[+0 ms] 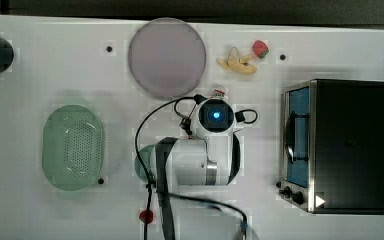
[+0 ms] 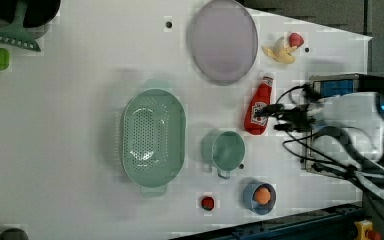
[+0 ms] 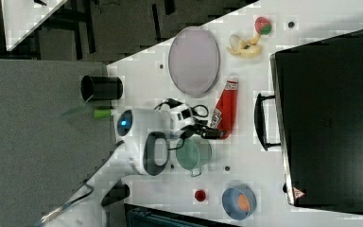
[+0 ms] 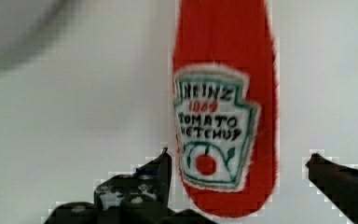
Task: Pick ketchup from strainer and place it on the table
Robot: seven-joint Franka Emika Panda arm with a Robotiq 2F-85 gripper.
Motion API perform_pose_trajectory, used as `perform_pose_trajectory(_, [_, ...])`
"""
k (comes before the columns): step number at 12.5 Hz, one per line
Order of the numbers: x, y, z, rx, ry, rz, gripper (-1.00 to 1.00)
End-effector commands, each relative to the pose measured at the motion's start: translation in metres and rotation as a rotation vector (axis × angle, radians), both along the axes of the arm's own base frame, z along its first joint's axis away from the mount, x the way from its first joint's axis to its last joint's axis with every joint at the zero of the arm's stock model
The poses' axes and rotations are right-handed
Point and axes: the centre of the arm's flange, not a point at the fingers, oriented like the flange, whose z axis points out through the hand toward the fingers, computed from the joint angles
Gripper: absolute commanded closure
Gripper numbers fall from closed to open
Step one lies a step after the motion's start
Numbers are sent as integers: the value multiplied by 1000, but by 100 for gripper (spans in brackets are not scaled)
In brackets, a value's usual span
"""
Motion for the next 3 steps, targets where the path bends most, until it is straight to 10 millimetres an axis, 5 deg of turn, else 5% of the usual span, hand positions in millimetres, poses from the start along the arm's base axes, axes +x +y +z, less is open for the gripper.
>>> perform_pose_trajectory(1, [48,3,158,-62,-230,41,-100])
perform_pose_trajectory(3, [48,3,214,-83,-190,-35,-100])
